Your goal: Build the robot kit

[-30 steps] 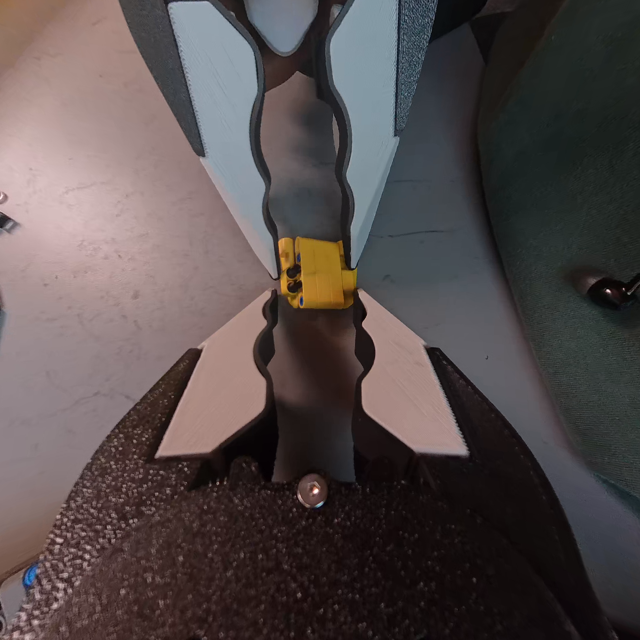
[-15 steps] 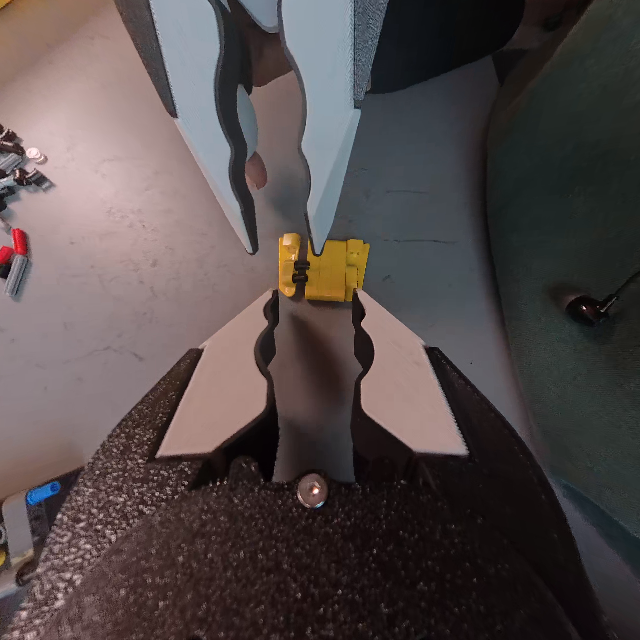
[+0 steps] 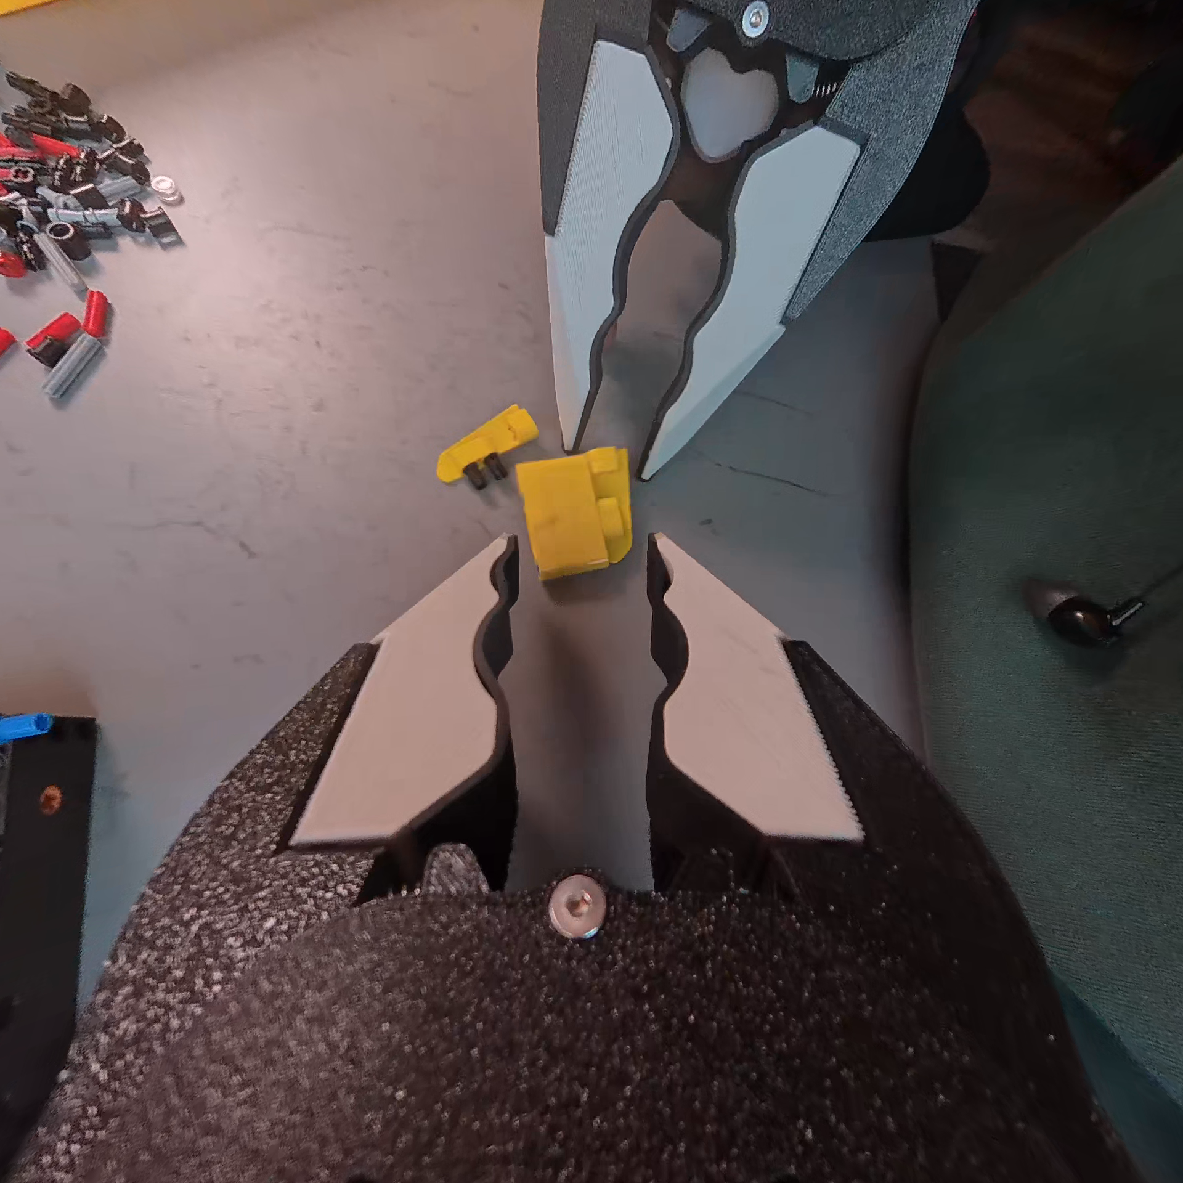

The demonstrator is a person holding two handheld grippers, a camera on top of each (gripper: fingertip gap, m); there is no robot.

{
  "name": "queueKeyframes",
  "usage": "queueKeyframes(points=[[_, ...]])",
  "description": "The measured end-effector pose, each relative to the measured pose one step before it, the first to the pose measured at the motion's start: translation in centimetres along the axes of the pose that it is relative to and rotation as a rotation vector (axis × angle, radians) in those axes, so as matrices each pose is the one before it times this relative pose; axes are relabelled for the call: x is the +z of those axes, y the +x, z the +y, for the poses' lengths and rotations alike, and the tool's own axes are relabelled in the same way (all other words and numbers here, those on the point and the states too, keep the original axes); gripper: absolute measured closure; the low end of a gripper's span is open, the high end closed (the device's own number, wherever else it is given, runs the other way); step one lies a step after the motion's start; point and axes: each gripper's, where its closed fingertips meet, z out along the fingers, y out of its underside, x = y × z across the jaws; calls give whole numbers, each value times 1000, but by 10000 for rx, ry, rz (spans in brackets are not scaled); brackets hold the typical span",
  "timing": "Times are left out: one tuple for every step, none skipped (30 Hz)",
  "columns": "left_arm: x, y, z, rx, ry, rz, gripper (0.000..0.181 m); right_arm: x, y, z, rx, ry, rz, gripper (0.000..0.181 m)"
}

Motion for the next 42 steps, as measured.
queueKeyframes(points=[[-25, 98, -22, -147, 67, 107, 142, 24, -54, -103, -133, 53, 119, 175], [-35, 63, 6, -186, 76, 114, 142, 48, 129, -215, -207, 224, 299, 181], [-67, -42, 45, -227, 68, 80, 142, 12, 78, 24, -182, 103, 206, 181], [-153, -166, 52, -254, 73, 28, 142, -84, -75, 19, -25, 86, 44, 181], [-223, -249, -37, -254, 109, -12, 142, -219, -122, -88, 53, 88, -64, 181], [-290, -280, -138, -222, 167, -20, 142, -320, -4, -251, -15, 100, -52, 174], [-292, -201, -230, -175, 198, 31, 142, -325, 81, -457, -121, 119, -41, 165], [-266, -135, -259, -144, 188, 74, 142, -250, 67, -710, -177, 170, -72, 160], [-221, -119, -223, -112, 157, 75, 142, -66, 121, -772, -184, 136, -82, 155], [-194, -130, -213, -80, 134, 55, 143, 173, 100, -551, -247, 16, -166, 153], [-165, -116, -187, -54, 120, 38, 143, 425, 81, -289, -339, -69, -258, 151], [-177, -92, -152, -31, 110, 32, 143, 599, 290, -63, -352, -111, -181, 147], [-220, -76, -148, -21, 126, 16, 143, 727, 128, 276, -274, -282, -340, 143], [-253, -83, -194, -39, 171, 10, 143, 776, -53, 536, -168, -416, -449, 136], [-286, -88, -232, -89, 219, 21, 143, 578, -142, 379, -83, -272, -477, 136], [-291, -96, -270, -140, 247, 27, 143, 34, 18, -462, 175, 303, -307, 144], [-299, -138, -282, -152, 248, 7, 143, 23, 16, -9, -77, 23, -29, 144], [-256, -204, -284, -142, 229, -38, 143, -80, -19, 24, -284, 25, 221, 145], [-209, -197, -275, -132, 209, -41, 143, -225, 87, -12, -191, 92, 375, 149], [-160, -135, -295, -134, 207, 3, 141, -365, 355, -128, -4, 228, 532, 149], [-107, -72, -350, -167, 234, 52, 139, -597, 668, -532, 101, 544, 712, 149], [-28, 24, -417, -239, 263, 130, 138, -806, 899, -872, 111, 748, 855, 149], [61, 218, -493, -323, 300, 257, 137, -895, 1030, -1081, 20, 801, 974, 149], [149, 411, -634, -377, 399, 357, 135, -884, 954, -1300, -138, 826, 992, 149], [221, 536, -821, -367, 534, 396, 135, -727, 899, -1209, -237, 632, 962, 149], [282, 646, -942, -295, 609, 403, 135, -446, 737, -936, -358, 373, 855, 149], [319, 670, -904, -206, 583, 354, 135, -239, 555, -791, -431, 247, 745, 149], [361, 640, -778, -94, 479, 289, 137, -76, 439, -682, -411, 169, 673, 149], [368, 513, -520, 35, 316, 173, 141, 44, 430, -569, -346, 92, 627, 149], [352, 234, -188, 166, 109, -15, 149, 80, 250, -495, -264, 55, 442, 149], [269, -76, 82, 286, -65, -226, 158, 20, 219, -589, -164, 152, 354, 149], [107, -163, 69, 398, -56, -303, 164, -15, 61, -478, -101, 121, 174, 149], [-110, 72, -195, 434, 103, -190, 167, 70, 20, -19, -122, -102, 85, 149], [-239, 57, -374, 355, 189, -182, 174, 37, -30, 103, -69, -84, 23, 150], [-277, -32, -359, 284, 179, -164, 175, -117, 160, -85, 106, 109, 108, 158], [-225, 69, -232, 167, 109, 4, 175, -94, -35, -83, 249, 79, -68, 163], [-146, 45, -37, -26, -6, 67, 175, -61, -9, -20, 298, 19, -63, 166], [-88, 70, 75, -95, -66, 126, 175, -44, -182, -72, 356, 60, -222, 165], [-127, 58, -8, -14, -12, 101, 175, -80, -179, -173, 518, 122, -314, 164], [-154, 70, -35, 65, -13, 94, 175, -121, -90, -225, 591, 140, -355, 164], [-173, 204, -50, 111, -38, 176, 175, -91, -137, -203, 605, 91, -474, 162], [-178, 338, -27, 152, -44, 256, 175, -57, -41, -95, 662, 3, -478, 160]])
